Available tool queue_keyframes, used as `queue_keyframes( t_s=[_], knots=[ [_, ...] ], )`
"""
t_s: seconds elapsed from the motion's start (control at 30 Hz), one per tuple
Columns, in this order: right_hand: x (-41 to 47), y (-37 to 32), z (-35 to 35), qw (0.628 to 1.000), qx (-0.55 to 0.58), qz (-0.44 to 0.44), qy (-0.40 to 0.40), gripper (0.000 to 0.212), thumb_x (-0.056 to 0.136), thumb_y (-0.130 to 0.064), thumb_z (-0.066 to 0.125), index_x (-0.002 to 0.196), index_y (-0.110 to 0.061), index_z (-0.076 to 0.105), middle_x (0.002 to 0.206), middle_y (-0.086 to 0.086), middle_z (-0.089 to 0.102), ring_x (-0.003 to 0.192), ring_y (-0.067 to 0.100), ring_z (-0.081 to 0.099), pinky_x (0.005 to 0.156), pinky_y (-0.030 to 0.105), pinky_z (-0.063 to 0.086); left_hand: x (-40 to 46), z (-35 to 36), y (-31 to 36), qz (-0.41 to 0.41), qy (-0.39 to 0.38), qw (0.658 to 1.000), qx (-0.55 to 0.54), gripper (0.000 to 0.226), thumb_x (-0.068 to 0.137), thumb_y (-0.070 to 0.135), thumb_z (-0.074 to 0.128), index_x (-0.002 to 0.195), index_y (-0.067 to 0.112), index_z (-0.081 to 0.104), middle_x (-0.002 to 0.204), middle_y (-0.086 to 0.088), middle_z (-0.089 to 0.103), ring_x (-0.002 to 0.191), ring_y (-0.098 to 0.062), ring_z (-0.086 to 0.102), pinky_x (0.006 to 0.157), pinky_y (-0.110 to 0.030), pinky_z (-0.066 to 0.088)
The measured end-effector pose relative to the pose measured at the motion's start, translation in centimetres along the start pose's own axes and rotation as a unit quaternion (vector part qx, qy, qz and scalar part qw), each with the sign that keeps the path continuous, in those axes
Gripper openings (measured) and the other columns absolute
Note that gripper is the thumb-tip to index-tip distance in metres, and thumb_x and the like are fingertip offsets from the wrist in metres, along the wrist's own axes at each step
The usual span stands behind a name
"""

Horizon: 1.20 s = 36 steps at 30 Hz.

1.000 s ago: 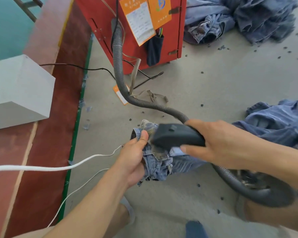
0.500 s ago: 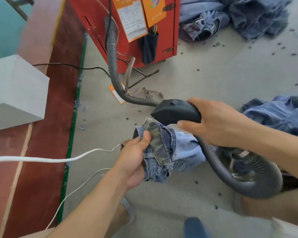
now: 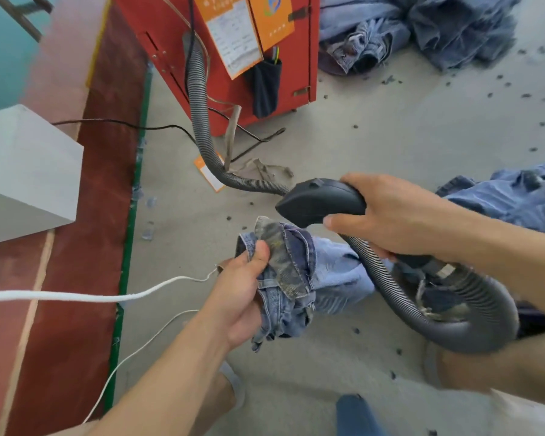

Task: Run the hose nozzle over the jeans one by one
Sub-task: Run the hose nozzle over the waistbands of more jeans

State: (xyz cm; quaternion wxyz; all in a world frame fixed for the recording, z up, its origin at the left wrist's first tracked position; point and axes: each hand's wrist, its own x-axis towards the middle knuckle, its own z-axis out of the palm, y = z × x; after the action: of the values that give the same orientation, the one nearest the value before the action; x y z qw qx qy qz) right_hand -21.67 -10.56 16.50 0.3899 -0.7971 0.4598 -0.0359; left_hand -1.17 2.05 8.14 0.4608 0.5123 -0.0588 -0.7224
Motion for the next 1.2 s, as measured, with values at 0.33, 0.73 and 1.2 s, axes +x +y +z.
queue_keyframes(
  t_s=[0.33, 0.73, 1.2],
  knots=[
    [0.0, 0.0, 0.2, 0.993, 0.074, 0.043, -0.077, 0.012, 0.093, -0.037, 0.071, 0.092, -0.03, 0.062, 0.049, -0.001, 0.062, 0.036, 0.016, 0.056, 0.041, 0.028, 0.05, -0.2, 0.0, 0.2, 0.038, 0.023, 0.999, 0.002, 0.042, 0.107, 0.033, 0.041, 0.136, 0.009, 0.061, 0.132, -0.017, 0.069, 0.121, -0.035, 0.067, 0.099, -0.054, 0.056],
    [0.8, 1.2, -1.3, 0.96, 0.216, 0.101, -0.145, 0.003, 0.098, -0.026, 0.07, 0.098, -0.023, 0.069, 0.055, 0.008, 0.054, 0.04, 0.021, 0.047, 0.042, 0.03, 0.047, -1.3, 0.4, -0.7, 0.034, -0.021, 0.99, 0.136, 0.044, 0.099, 0.033, 0.051, 0.13, 0.005, 0.065, 0.126, -0.016, 0.072, 0.118, -0.034, 0.068, 0.095, -0.045, 0.059],
    [-1.3, 1.3, -3.5, 0.975, 0.143, 0.049, -0.165, 0.011, 0.093, -0.037, 0.073, 0.091, -0.031, 0.064, 0.051, 0.013, 0.06, 0.038, 0.025, 0.051, 0.043, 0.033, 0.05, 0.2, 0.2, 0.5, -0.018, 0.174, 0.979, 0.109, 0.042, 0.104, 0.047, 0.053, 0.116, 0.013, 0.075, 0.108, -0.009, 0.079, 0.099, -0.028, 0.077, 0.088, -0.046, 0.061]
  ],
)
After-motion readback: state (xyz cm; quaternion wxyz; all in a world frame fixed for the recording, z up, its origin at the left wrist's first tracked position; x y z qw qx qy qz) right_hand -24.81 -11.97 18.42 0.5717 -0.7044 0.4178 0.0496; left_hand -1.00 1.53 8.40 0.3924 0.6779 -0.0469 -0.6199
